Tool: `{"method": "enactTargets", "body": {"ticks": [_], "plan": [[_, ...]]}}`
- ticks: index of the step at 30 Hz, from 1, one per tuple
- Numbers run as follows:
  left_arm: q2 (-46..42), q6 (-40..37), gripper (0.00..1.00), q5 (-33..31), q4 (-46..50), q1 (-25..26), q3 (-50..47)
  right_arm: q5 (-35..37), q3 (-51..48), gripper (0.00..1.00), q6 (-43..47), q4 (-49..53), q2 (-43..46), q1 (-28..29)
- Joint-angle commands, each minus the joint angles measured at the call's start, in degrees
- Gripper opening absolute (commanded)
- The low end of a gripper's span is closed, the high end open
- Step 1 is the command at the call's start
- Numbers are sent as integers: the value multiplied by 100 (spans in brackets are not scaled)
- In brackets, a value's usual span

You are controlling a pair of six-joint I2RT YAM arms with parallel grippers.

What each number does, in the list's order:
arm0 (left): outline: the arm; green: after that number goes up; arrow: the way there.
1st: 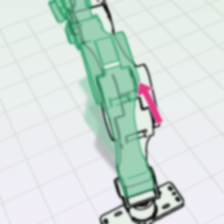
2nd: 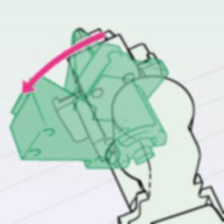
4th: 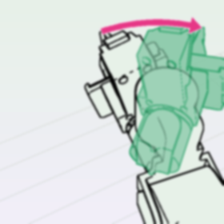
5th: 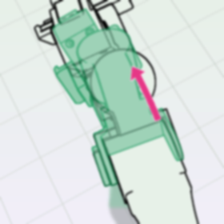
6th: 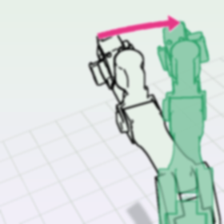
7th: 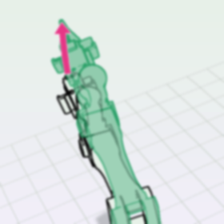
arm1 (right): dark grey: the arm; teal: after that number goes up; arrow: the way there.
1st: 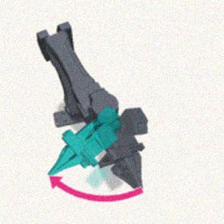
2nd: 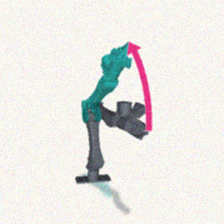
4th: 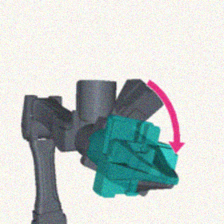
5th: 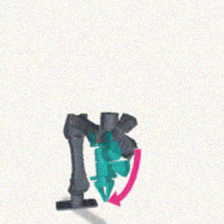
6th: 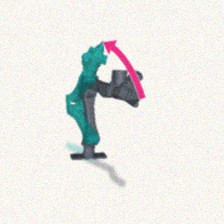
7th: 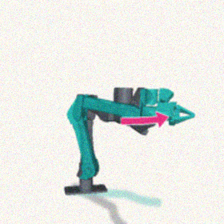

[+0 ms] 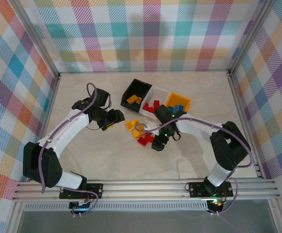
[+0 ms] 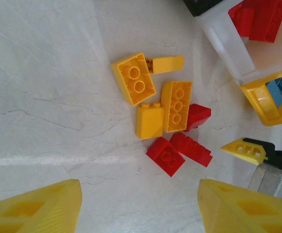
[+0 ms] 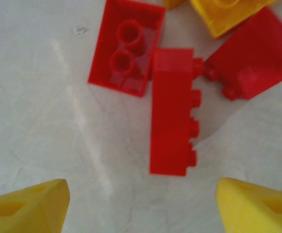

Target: Sort the legos into containers by color

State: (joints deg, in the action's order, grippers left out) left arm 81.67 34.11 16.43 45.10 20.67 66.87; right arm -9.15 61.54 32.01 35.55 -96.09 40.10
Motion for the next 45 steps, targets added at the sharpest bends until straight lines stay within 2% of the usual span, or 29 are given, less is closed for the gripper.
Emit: {"method": "enactTargets", "body": {"ticks": [1, 8, 12, 17, 20, 23, 28, 33, 37, 41, 45], "plan": [[-151, -175, 65, 67, 197, -88, -103, -56, 376, 78, 319, -112, -280, -18], [-260, -253, 65, 149, 210, -311, -298, -131, 666, 73, 317, 26, -778, 27], [-261, -273, 65, 211, 193, -412, -333, -105, 767, 68, 306, 73, -992, 29], [-220, -271, 65, 264, 174, -474, -313, -105, 820, 55, 245, 70, -1170, 24], [-179, -272, 66, 291, 174, -493, -285, -89, 800, 43, 210, 51, -1167, 25], [-127, -249, 65, 308, 148, -502, -289, -92, 713, 32, 196, 26, -1010, 25], [-24, -191, 65, 344, 49, -502, -288, -148, 386, 20, 216, -33, -577, 25], [88, -98, 65, 414, -77, -502, -286, -288, 104, 17, 75, 13, -19, 18], [92, -30, 65, 432, -140, -502, -330, -662, 24, 17, -469, -42, 639, -149], [52, 122, 65, 488, -258, -481, -524, -1243, 413, 18, -1426, -125, 911, -661], [-59, 261, 65, 487, -379, -374, -781, -1372, 1144, 18, -2070, -64, 631, -949]]}}
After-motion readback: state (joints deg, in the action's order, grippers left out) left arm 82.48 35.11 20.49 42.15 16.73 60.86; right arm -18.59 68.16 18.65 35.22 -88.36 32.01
